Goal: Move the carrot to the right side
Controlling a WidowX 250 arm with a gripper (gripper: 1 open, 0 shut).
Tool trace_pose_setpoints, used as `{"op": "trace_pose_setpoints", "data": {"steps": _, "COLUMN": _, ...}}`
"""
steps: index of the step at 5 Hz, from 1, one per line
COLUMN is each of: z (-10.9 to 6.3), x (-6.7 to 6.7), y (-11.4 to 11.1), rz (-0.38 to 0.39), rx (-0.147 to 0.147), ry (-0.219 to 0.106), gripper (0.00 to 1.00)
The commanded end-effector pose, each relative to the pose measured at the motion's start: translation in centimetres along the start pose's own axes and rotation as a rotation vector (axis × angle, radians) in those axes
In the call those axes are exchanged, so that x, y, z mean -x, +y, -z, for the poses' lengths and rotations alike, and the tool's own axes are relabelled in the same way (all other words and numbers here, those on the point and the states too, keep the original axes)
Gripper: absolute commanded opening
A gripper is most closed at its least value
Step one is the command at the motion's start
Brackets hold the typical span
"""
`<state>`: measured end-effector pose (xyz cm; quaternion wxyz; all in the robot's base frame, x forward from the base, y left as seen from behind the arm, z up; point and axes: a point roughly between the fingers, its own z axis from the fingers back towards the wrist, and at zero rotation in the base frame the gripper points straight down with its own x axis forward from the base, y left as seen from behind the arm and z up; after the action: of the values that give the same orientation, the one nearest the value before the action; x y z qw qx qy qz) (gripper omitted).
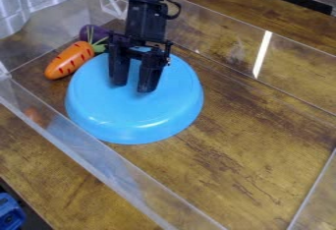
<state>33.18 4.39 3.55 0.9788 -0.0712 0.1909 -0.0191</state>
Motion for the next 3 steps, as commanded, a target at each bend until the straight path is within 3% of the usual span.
{"op": "trace_pose_setpoints", "data": {"steps": 1, "z": -0.46, "x": 0.08, "y": 1.21, "rz": 0.001, "rx": 0.009, "ry": -0.014, "gripper": 1.00}}
{"op": "trace_pose_setpoints", "data": {"steps": 3, "z": -0.38, "x": 0.08, "y": 1.56, "rz": 0.010, "rx": 0.021, "ry": -0.001, "gripper": 1.00}}
